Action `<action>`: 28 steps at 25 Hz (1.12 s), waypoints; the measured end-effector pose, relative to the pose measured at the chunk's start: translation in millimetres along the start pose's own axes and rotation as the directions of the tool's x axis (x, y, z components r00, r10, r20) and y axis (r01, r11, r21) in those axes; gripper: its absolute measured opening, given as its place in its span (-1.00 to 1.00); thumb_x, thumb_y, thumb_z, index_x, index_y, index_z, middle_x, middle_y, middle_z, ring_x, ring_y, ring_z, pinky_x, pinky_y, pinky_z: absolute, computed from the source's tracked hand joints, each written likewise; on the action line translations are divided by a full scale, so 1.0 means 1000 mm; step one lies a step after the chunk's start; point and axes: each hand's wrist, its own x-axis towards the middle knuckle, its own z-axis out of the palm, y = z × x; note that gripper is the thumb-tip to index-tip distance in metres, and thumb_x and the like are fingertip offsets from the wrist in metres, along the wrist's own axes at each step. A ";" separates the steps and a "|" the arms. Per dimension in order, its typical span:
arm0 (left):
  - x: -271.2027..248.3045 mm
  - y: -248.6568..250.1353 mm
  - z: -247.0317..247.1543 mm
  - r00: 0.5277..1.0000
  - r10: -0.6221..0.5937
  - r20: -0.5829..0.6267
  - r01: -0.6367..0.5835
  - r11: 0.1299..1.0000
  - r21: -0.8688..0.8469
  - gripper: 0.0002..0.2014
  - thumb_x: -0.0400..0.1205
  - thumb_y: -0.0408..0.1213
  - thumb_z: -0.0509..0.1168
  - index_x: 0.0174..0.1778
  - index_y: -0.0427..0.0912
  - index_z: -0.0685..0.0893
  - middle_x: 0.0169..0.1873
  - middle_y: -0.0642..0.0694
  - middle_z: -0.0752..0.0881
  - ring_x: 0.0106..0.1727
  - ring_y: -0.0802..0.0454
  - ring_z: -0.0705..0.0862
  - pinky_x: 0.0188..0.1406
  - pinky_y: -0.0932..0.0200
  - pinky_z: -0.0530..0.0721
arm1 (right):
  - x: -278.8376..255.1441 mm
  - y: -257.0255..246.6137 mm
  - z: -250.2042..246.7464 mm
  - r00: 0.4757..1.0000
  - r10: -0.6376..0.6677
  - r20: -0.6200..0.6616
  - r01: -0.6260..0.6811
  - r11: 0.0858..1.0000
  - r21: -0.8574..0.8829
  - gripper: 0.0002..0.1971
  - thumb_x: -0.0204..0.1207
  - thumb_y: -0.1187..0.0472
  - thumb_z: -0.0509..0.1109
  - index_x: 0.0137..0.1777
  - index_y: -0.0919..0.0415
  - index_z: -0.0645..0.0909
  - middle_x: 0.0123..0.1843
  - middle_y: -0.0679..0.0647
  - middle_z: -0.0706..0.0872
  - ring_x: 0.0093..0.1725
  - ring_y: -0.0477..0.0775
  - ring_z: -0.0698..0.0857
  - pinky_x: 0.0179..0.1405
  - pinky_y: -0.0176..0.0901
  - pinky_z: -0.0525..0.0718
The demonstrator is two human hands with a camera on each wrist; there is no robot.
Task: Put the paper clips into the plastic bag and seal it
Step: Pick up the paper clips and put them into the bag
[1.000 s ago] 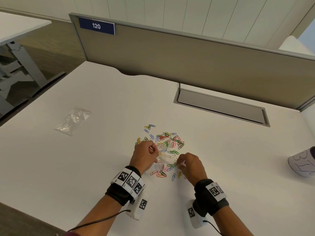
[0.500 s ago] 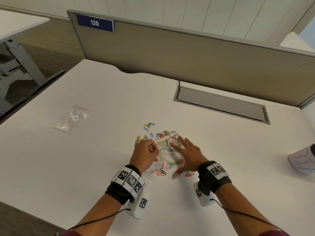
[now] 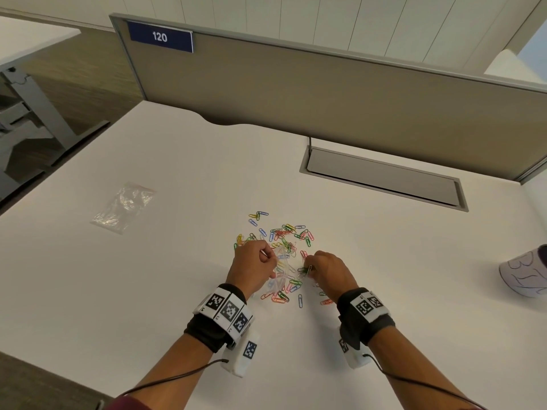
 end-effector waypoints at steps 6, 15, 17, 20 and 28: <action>-0.001 -0.001 -0.001 1.000 0.004 -0.008 -0.004 1.000 -0.008 -0.96 0.60 -0.39 0.37 -0.15 -0.29 0.69 -0.45 -0.03 0.71 -0.54 0.20 0.72 -0.39 0.27 0.76 | -0.001 -0.002 -0.008 0.983 0.159 -0.090 -0.136 0.967 0.218 -0.89 0.47 0.38 0.38 -0.12 0.23 0.74 -0.16 0.15 0.81 -0.15 0.16 0.75 -0.22 -0.21 0.59; -0.001 -0.002 -0.003 1.000 0.007 -0.021 -0.007 1.000 -0.027 -0.95 0.58 -0.40 0.38 -0.16 -0.31 0.72 -0.39 -0.19 0.79 -0.45 0.06 0.80 -0.33 0.20 0.82 | -0.011 -0.061 -0.034 0.959 0.278 -0.047 -0.061 0.367 0.928 -0.86 0.37 0.35 0.57 -0.11 0.39 0.75 -0.20 0.33 0.82 -0.24 0.14 0.82 -0.12 -0.12 0.82; 0.000 -0.001 -0.005 1.000 0.012 -0.021 -0.013 1.000 -0.027 -0.96 0.58 -0.41 0.38 -0.16 -0.31 0.72 -0.38 -0.20 0.80 -0.43 0.04 0.82 -0.31 0.19 0.83 | -0.005 -0.071 -0.030 0.953 0.297 -0.056 -0.099 0.483 0.870 -0.89 0.37 0.35 0.58 -0.15 0.36 0.76 -0.23 0.28 0.83 -0.25 0.17 0.83 -0.14 -0.11 0.84; 0.001 -0.004 -0.011 0.999 0.001 -0.039 -0.003 0.999 -0.054 -0.96 0.57 -0.44 0.38 -0.16 -0.34 0.73 -0.38 -0.24 0.80 -0.40 -0.01 0.83 -0.25 0.07 0.86 | 0.002 -0.074 -0.025 0.952 0.300 -0.065 -0.157 0.657 0.737 -0.93 0.38 0.34 0.56 -0.17 0.33 0.76 -0.28 0.22 0.83 -0.29 0.14 0.83 -0.17 -0.14 0.83; 0.004 -0.008 -0.014 0.999 0.001 -0.042 -0.004 0.998 -0.060 -0.96 0.55 -0.43 0.42 -0.16 -0.34 0.74 -0.37 -0.26 0.81 -0.41 -0.04 0.84 -0.24 0.03 0.86 | 0.003 -0.082 -0.033 0.993 0.122 0.011 -0.108 0.834 0.542 -0.81 0.60 0.17 0.36 0.09 0.20 0.74 0.02 0.13 0.83 -0.05 0.03 0.80 0.04 -0.10 0.77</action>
